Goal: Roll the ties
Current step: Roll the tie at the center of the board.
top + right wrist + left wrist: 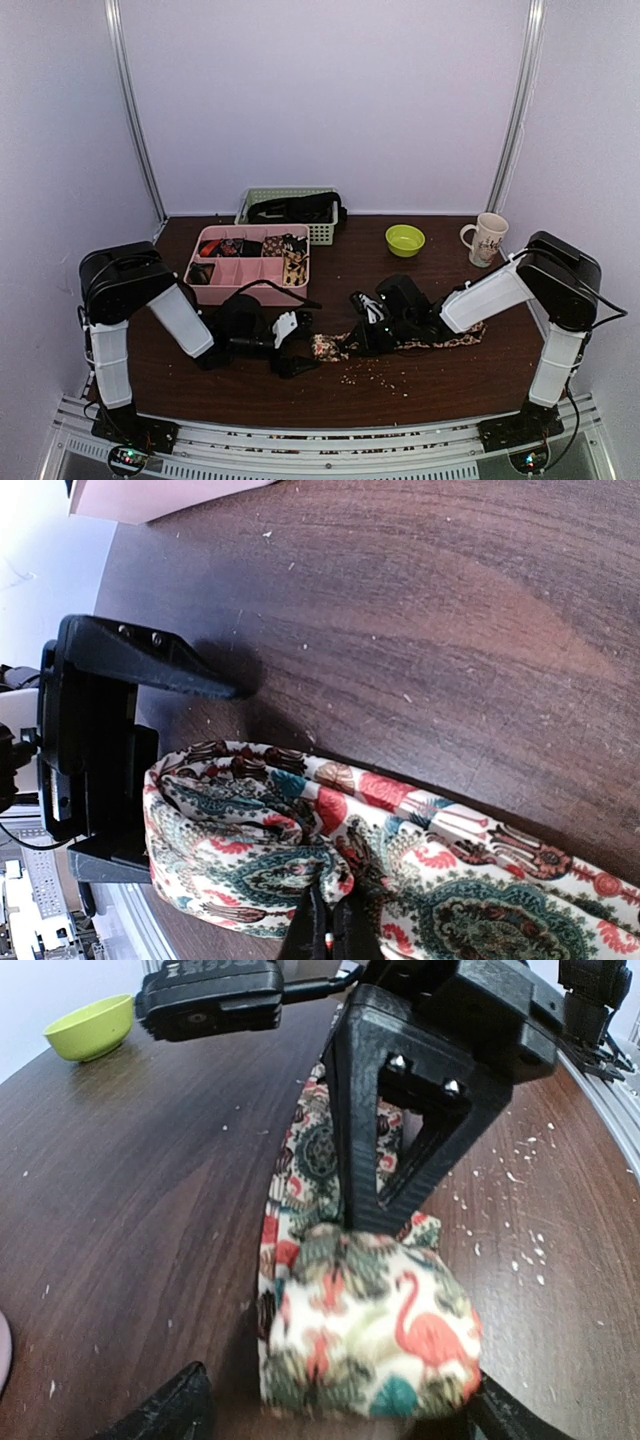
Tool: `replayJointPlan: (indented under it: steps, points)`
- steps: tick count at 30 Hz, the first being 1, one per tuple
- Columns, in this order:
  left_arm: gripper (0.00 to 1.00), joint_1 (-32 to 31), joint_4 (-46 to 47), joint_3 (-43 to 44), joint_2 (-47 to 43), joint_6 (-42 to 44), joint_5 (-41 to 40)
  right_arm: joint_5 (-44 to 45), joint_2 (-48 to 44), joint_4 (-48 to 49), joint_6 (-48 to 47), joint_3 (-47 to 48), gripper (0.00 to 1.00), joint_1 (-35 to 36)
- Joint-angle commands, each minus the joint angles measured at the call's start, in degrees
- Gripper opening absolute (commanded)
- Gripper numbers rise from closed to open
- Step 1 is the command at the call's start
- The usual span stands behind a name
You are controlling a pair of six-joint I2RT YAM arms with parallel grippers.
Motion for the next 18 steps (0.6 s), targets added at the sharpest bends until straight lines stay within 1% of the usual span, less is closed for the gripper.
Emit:
replayJointPlan:
  steps: [1, 6, 9, 11, 13, 14, 16, 18]
  points:
    - [0.84, -1.3, -6.0, 5.1, 2.0, 2.2, 0.6, 0.9, -0.6, -3.9, -0.8, 0.7, 0.00, -0.1]
    - [0.83, -1.3, -6.5, 8.5, 6.2, 1.1, 3.7, 0.6, -1.5, -4.0, -0.6, 1.3, 0.00, 0.4]
    - [0.78, -1.5, -7.9, 10.0, 7.5, 1.5, 5.6, 0.3, -2.3, -4.8, -0.6, 2.1, 0.00, 0.5]
    - [0.72, -1.6, -9.0, 10.5, 7.8, 2.1, 7.0, 0.2, -3.1, -5.4, -0.6, 2.7, 0.00, 0.7]
    - [0.62, -1.8, -10.4, 10.6, 7.8, 2.8, 8.3, -0.2, -4.0, -5.9, -0.6, 3.5, 0.00, 1.0]
    - [0.56, -1.9, -10.5, 10.4, 7.7, 2.9, 8.8, -0.4, -4.3, -6.2, -0.5, 3.9, 0.00, 1.1]
    - [0.45, -1.9, -9.5, 9.4, 7.5, 2.8, 9.7, -0.6, -4.7, -6.6, -0.4, 4.8, 0.00, 1.3]
    - [0.38, -1.9, -8.1, 8.3, 7.2, 2.3, 9.5, -0.7, -4.5, -7.4, -0.7, 5.5, 0.00, 1.3]
